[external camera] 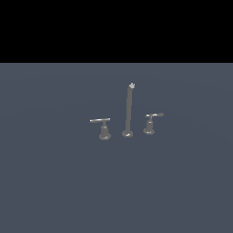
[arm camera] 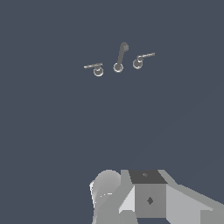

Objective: Turn on the faucet by rotating a designated handle.

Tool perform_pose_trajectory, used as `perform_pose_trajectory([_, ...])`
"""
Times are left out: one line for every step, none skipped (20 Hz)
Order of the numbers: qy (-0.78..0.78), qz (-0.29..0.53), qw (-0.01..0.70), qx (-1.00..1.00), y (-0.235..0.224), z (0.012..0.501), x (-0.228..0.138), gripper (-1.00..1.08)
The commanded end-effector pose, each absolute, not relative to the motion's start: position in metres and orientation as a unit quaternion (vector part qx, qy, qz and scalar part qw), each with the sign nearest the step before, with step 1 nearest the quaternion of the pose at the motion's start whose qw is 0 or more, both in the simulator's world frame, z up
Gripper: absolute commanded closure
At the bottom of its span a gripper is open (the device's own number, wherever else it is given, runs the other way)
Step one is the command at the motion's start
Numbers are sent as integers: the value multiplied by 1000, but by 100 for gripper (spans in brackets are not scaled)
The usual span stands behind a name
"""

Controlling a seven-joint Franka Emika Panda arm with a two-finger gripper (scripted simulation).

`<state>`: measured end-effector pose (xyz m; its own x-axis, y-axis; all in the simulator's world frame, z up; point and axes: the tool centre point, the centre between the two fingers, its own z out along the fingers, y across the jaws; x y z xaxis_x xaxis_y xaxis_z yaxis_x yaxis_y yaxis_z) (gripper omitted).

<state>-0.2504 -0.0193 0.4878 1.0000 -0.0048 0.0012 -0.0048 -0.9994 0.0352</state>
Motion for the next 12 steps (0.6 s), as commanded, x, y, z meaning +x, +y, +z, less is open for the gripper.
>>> perform_pose_trajectory([-2,1,18,1000,-19,488,-250,108])
perform_pose_trajectory([-2,0,17,1000,-19,488,-250,108])
perform_pose_trajectory([0,0,17,1000,-18,488,-250,108])
perform_pose_trajectory([2,-1,16,1000,-16,488,-249,108])
perform_pose_trajectory([6,-2,14,1000,-13,488,-248,108])
perform_pose_trajectory([10,-3,13,1000,-10,489,-247,108])
perform_pose_trajectory([14,-4,11,1000,-7,489,-247,108])
perform_pose_trajectory([18,-5,10,1000,-5,489,-247,108])
perform_pose_trajectory([21,-5,9,1000,-3,490,-247,108])
perform_pose_trajectory([24,-5,9,1000,-2,490,-247,108])
perform_pose_trajectory([25,-6,9,1000,-2,490,-248,108])
perform_pose_trajectory([25,-6,9,1000,-2,490,-248,108])
